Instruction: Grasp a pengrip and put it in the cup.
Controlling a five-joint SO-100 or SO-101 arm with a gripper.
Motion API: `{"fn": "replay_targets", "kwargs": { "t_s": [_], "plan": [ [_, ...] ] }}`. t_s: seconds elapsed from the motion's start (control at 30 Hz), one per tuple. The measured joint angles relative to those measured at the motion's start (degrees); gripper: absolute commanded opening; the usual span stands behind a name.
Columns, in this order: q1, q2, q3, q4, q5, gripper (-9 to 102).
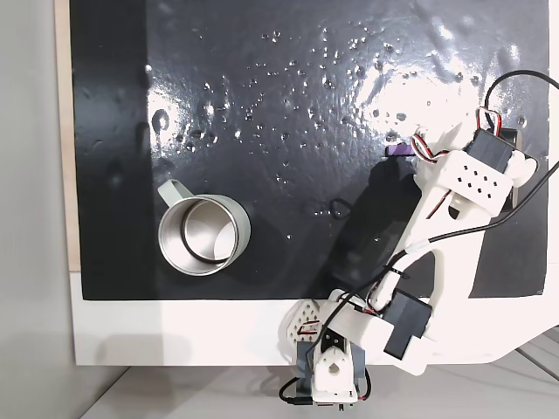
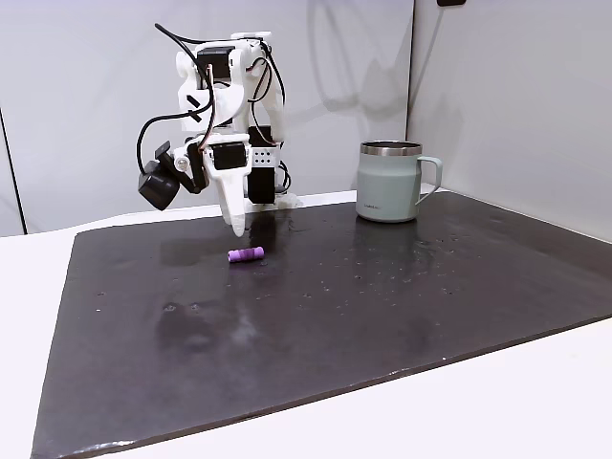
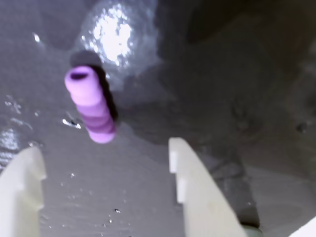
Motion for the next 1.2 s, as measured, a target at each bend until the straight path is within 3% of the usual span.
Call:
{"fn": "replay_targets", "kwargs": {
  "t_s": [0.7,0.93,1.2],
  "plan": [
    [-2.46,-10.11,-1.93,-6.94,0.00,22],
    [-3.60,-10.99,-3.16,-7.82,-0.26,2],
    [-3.96,-10.81,-3.34,-6.94,-0.09,0]
  ]
}}
